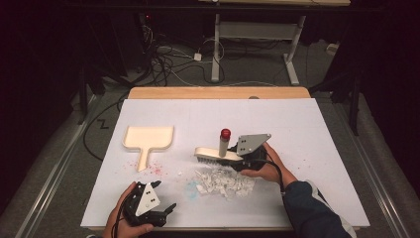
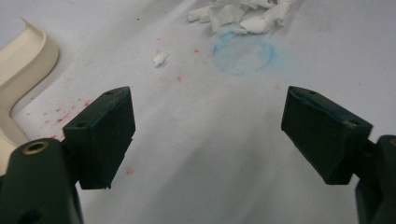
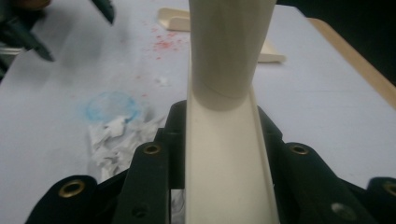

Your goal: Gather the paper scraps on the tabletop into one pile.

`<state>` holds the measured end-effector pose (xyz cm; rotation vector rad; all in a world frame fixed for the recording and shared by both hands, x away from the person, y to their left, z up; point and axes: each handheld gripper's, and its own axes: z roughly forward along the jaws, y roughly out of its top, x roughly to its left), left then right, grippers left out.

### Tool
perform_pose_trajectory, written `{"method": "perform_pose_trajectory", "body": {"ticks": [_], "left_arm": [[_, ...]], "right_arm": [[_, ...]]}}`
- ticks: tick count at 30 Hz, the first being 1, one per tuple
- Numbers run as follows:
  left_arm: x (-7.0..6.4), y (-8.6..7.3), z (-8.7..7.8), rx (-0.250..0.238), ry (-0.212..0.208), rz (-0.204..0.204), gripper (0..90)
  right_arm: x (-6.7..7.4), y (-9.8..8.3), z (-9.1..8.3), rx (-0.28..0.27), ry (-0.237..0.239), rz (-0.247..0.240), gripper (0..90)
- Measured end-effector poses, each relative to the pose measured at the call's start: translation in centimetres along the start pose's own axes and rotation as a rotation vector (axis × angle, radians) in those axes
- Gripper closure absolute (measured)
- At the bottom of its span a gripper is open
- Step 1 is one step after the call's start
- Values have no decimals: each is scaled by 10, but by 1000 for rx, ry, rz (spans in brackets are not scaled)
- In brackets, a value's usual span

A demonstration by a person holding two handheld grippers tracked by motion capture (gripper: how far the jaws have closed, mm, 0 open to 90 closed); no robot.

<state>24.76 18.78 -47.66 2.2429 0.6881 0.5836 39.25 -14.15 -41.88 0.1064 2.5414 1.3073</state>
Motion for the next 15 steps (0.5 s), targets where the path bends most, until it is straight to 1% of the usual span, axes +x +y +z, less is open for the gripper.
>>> {"method": "perform_pose_trajectory", "body": {"ticks": [3,4,7,8,10,12,14,15], "left_arm": [[1,1,0,-3,4,1,167],[1,1,-1,-6,7,1,167],[2,1,-2,-13,14,-4,167],[3,1,-2,-15,17,-4,167],[4,0,-4,-22,21,-10,167],[4,0,-5,-30,26,-13,167],[5,0,-6,-34,28,-14,167],[5,0,-7,-36,30,-15,167]], "right_arm": [[1,9,1,33,-84,5,675],[2,12,1,29,-89,4,675],[6,24,4,16,-86,-13,675],[7,28,7,19,-75,-18,675],[9,35,15,35,-68,-44,675],[12,41,27,59,-44,-68,675],[13,44,41,84,-29,-83,675],[15,46,54,104,-10,-89,675]]}}
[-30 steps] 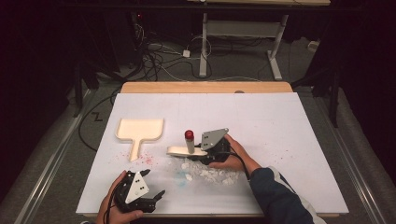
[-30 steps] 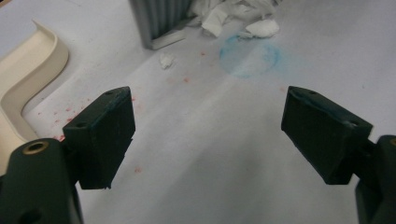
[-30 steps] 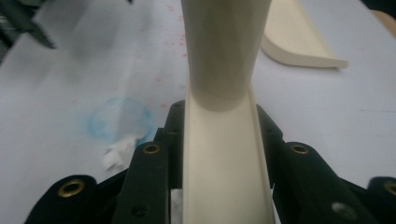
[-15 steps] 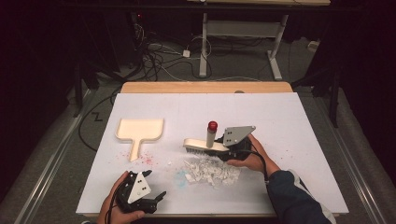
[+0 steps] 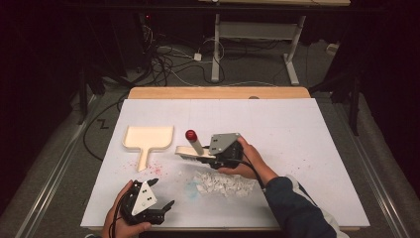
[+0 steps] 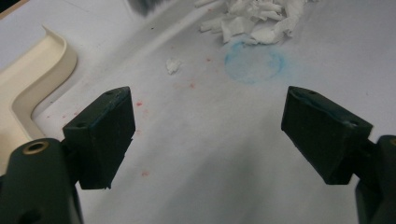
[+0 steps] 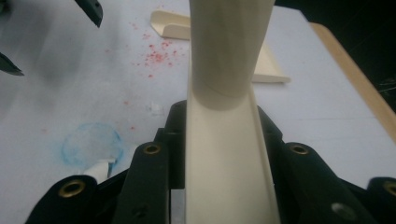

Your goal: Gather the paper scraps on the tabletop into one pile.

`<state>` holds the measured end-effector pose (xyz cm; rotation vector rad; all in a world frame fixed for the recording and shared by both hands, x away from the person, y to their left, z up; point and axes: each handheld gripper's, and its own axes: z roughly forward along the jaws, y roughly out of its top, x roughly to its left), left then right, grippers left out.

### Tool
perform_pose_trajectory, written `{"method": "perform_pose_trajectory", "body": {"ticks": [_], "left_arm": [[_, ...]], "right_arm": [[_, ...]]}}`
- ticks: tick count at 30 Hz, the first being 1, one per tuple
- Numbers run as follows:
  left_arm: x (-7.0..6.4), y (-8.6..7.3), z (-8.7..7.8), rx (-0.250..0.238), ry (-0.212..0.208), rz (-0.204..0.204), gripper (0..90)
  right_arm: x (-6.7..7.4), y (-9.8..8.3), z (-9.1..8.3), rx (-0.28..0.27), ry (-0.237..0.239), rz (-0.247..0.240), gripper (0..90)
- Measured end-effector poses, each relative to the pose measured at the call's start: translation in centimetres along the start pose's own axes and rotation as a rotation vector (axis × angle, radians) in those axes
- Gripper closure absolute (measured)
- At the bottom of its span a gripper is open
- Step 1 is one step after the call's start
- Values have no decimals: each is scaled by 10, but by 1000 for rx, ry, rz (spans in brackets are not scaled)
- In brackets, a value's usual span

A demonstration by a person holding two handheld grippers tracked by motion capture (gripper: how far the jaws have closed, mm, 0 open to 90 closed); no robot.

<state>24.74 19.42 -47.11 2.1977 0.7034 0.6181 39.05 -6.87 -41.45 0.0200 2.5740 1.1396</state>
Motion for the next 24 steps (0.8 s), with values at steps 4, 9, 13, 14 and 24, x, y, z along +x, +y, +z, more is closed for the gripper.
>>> {"method": "perform_pose_trajectory", "body": {"ticks": [4,9,13,14,24], "left_arm": [[1,-1,0,5,-1,3,167],[0,-3,-1,3,-6,-4,167],[-1,-3,0,10,-11,0,167],[-2,-3,0,12,-12,1,167],[-4,-1,3,23,-17,8,167]], "right_arm": [[3,5,17,26,32,-19,675],[10,9,29,42,99,-60,675],[11,8,22,63,138,-79,676],[11,7,18,67,150,-83,676],[4,-18,-25,16,119,-40,675]]}}
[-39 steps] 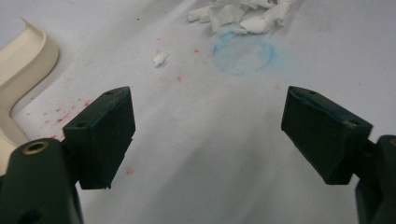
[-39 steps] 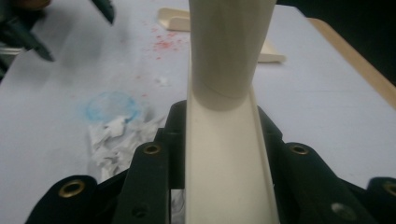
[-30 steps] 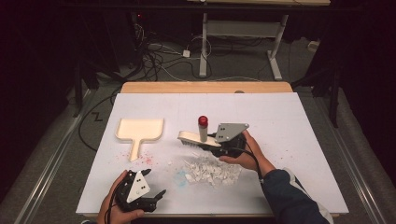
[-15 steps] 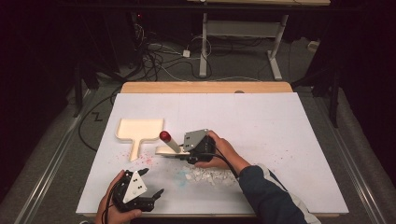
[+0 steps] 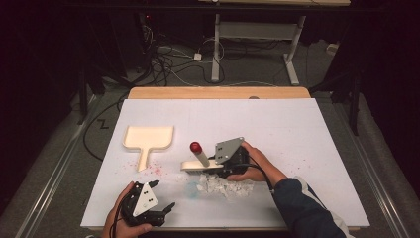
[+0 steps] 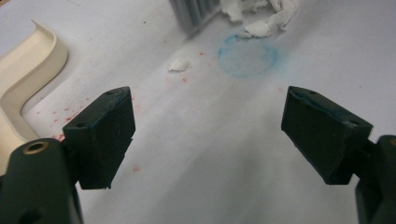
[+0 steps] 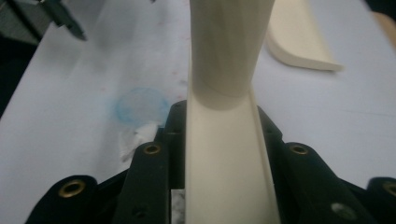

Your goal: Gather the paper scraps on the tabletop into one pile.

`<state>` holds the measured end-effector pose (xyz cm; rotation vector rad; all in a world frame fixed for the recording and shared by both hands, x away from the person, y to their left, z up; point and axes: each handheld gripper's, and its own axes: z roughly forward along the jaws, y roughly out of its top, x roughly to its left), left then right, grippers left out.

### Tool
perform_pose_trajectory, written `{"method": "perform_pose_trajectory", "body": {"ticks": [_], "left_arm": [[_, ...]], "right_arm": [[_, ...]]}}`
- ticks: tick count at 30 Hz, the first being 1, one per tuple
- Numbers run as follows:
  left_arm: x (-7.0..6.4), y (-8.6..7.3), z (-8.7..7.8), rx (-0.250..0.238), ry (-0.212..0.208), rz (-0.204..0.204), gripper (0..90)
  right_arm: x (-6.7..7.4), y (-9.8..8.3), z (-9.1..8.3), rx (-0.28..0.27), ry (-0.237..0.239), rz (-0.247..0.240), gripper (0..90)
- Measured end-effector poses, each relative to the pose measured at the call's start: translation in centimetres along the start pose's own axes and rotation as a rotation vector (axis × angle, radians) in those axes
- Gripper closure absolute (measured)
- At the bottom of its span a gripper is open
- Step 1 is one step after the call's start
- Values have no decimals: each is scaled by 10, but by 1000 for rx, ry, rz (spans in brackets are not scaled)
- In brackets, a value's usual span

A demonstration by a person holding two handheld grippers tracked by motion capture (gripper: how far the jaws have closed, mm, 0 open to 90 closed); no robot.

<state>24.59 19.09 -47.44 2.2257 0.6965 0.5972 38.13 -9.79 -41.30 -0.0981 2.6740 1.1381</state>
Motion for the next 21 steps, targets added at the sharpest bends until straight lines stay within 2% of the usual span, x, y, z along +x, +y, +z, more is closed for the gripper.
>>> {"method": "perform_pose_trajectory", "body": {"ticks": [3,6,7,8,10,12,16,19,21], "left_arm": [[0,1,1,1,0,3,167],[0,1,1,0,-1,2,167],[0,1,1,2,-2,3,167],[0,1,1,2,-2,1,167],[1,1,2,1,-1,0,167],[1,1,2,2,-1,4,167],[1,1,1,1,-1,5,167],[1,1,3,4,-2,4,167],[1,1,2,5,-3,4,167]], "right_arm": [[-6,-7,-15,-70,-49,70,675],[-11,-15,-31,-100,-107,125,675],[-15,-22,-38,-91,-157,164,675],[-15,-22,-38,-91,-157,164,675],[-19,-31,-43,-84,-202,200,675],[-22,-39,-44,-60,-268,221,675],[-27,-58,-39,-12,-371,256,675],[-28,-69,-31,21,-407,276,675],[-27,-73,-26,25,-398,279,676]]}}
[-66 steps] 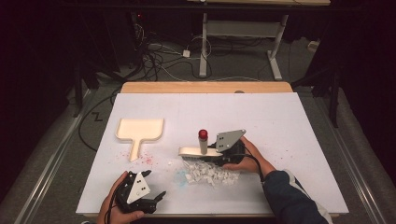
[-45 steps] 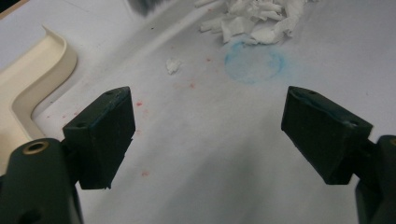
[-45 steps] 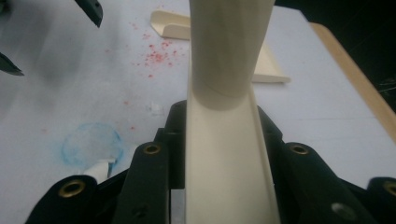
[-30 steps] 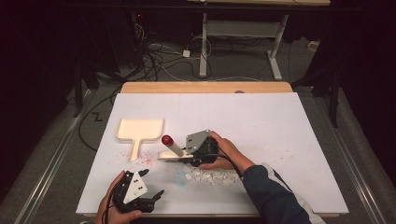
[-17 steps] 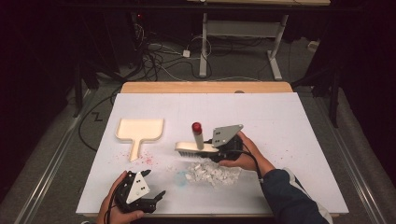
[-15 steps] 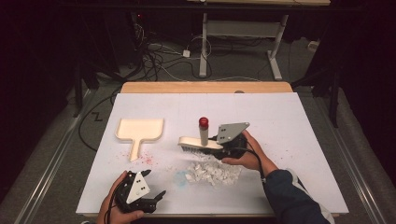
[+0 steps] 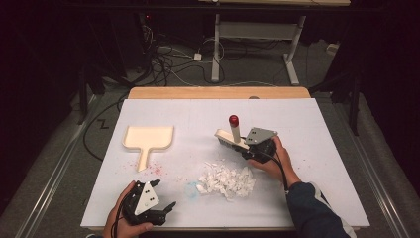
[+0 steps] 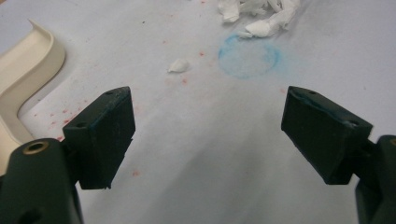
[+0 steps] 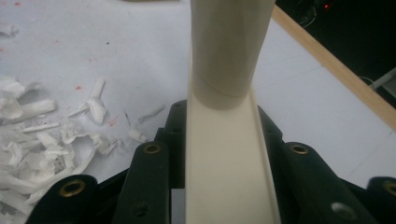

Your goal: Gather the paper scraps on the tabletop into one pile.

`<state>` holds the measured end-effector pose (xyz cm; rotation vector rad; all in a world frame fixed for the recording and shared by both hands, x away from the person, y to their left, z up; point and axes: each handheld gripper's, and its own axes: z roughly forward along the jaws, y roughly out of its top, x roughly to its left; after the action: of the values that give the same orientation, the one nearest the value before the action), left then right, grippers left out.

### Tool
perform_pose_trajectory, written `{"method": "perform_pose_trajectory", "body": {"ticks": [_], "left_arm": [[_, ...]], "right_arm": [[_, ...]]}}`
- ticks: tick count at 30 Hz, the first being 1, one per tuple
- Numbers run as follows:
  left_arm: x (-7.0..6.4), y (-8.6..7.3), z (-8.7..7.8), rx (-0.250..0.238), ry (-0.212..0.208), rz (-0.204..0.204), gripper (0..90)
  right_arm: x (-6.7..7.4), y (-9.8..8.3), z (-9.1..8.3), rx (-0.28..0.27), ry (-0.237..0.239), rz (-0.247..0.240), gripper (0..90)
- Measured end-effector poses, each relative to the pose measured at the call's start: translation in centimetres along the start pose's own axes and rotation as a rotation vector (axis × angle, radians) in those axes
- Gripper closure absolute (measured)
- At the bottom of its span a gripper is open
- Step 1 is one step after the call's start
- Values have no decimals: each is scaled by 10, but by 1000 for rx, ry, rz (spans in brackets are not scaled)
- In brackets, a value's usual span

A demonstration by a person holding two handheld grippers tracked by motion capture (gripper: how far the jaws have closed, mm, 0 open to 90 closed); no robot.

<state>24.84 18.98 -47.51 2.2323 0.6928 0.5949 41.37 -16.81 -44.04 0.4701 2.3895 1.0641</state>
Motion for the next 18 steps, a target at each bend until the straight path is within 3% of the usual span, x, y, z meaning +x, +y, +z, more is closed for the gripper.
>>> {"method": "perform_pose_trajectory", "body": {"ticks": [2,6,12,15,18], "left_arm": [[0,0,0,1,0,0,167],[0,0,0,-2,2,-4,167],[-1,0,0,3,-2,3,167],[-3,2,0,-3,1,11,167],[-4,3,0,-6,-1,20,167]], "right_arm": [[4,-2,1,-17,31,2,676],[20,-1,1,-13,74,-46,673],[45,1,-11,-33,125,-94,673],[49,3,-18,-39,110,-82,676],[50,3,-28,-32,54,-60,676]]}}
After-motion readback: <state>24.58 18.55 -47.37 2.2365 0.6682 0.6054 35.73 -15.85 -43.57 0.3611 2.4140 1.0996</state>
